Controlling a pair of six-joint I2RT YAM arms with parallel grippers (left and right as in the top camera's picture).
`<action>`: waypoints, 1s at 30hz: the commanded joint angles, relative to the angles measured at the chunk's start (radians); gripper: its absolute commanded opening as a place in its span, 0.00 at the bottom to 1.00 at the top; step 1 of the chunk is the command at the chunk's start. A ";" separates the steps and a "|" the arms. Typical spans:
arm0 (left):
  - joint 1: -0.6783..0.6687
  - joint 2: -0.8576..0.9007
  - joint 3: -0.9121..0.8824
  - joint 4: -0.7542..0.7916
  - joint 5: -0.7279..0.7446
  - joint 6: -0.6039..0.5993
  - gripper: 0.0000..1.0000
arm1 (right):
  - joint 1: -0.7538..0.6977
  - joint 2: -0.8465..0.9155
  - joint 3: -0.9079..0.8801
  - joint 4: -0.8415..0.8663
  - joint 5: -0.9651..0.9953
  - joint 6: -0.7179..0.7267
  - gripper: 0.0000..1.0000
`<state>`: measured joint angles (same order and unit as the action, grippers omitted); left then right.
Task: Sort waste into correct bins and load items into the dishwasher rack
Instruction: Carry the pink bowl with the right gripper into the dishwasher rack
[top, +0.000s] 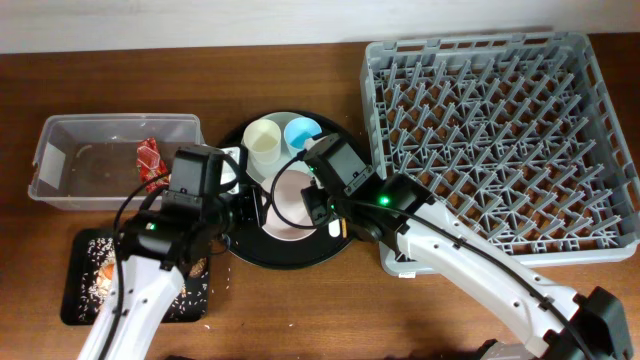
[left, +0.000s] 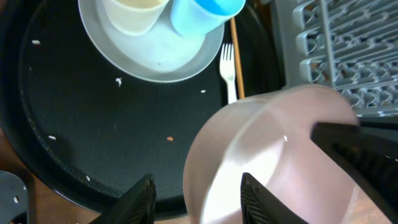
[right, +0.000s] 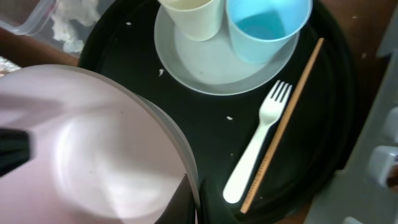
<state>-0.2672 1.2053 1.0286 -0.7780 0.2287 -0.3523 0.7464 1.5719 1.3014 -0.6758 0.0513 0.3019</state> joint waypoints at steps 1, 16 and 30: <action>0.002 -0.093 0.051 0.002 -0.008 0.010 0.49 | 0.004 -0.010 0.012 0.003 0.115 -0.005 0.04; 0.002 -0.193 0.057 0.004 -0.185 0.010 0.99 | -0.111 -0.013 0.012 0.204 1.109 -0.620 0.04; 0.001 -0.193 0.057 -0.002 -0.185 0.010 0.99 | -0.715 0.131 0.012 0.965 0.689 -1.261 0.04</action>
<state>-0.2672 1.0218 1.0698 -0.7822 0.0513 -0.3508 0.0467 1.6279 1.2991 0.2253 0.8097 -0.8646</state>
